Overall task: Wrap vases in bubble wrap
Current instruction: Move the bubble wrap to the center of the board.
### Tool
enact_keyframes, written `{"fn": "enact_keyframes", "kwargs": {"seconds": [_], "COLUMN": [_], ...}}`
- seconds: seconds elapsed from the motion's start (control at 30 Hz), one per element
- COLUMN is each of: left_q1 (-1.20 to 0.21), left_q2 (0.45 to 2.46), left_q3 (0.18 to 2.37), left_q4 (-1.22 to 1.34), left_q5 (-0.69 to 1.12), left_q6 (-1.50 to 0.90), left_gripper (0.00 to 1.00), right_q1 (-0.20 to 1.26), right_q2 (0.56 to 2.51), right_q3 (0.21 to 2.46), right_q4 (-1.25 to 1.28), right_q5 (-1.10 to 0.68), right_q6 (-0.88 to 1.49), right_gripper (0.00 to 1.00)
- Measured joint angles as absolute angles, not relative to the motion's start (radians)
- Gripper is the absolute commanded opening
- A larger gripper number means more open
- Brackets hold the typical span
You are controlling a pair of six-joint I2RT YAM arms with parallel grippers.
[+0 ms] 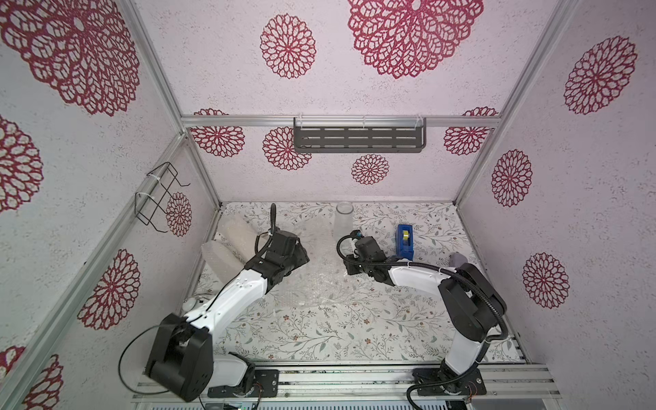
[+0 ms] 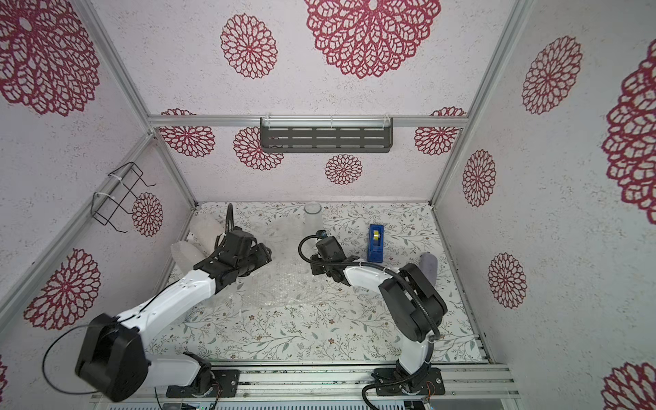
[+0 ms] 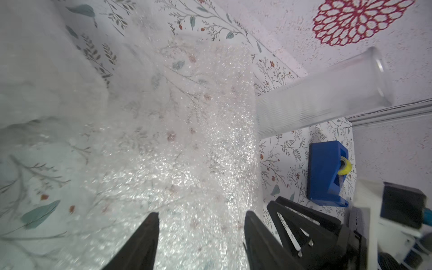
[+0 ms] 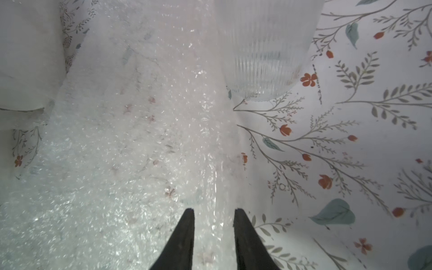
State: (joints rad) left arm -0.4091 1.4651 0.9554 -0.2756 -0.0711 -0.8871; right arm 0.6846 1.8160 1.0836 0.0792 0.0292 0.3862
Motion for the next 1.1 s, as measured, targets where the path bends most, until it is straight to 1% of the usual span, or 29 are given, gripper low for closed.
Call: {"fn": "enact_keyframes", "kwargs": {"seconds": [0.03,0.1,0.2,0.4,0.53,0.67,0.8,0.93,1.03,1.07,1.1], "left_q1": [-0.395,-0.361,-0.326,-0.312,-0.323,-0.343,-0.376,-0.405,-0.408,-0.406,-0.403], "left_q2": [1.514,1.617,1.709,1.747,1.707,1.629,1.570,1.486,1.413,1.399,1.393], "left_q3": [0.969,0.989,0.986,0.946,0.842,0.735,0.675,0.656,0.677,0.696,0.717], "left_q4": [-0.258,-0.209,-0.180,-0.166,-0.120,-0.073,-0.059,-0.132,-0.167,-0.175,-0.178], "left_q5": [-0.039,0.037,0.084,0.156,0.167,0.172,0.171,0.149,0.115,0.097,0.088], "left_q6": [-0.883,-0.878,-0.873,-0.864,-0.863,-0.864,-0.867,-0.871,-0.865,-0.861,-0.856], "left_gripper": [0.57,0.57,0.57,0.56,0.59,0.59,0.60,0.64,0.66,0.67,0.67], "right_q1": [0.685,0.678,0.669,0.666,0.666,0.666,0.666,0.666,0.665,0.664,0.663], "right_q2": [1.826,1.848,1.879,1.934,1.926,1.892,1.800,1.691,1.642,1.628,1.614], "right_q3": [1.085,1.085,1.093,1.142,1.131,1.095,1.029,0.990,0.989,0.984,0.974], "right_q4": [0.080,0.080,0.078,0.052,0.021,-0.027,-0.045,-0.043,-0.014,0.005,0.033], "right_q5": [0.027,-0.009,-0.062,-0.092,-0.061,-0.011,0.014,0.026,0.058,0.074,0.089], "right_q6": [0.387,0.394,0.403,0.408,0.391,0.361,0.336,0.329,0.324,0.316,0.309], "right_gripper": [0.32,0.33,0.33,0.31,0.31,0.29,0.30,0.32,0.37,0.41,0.47]}}
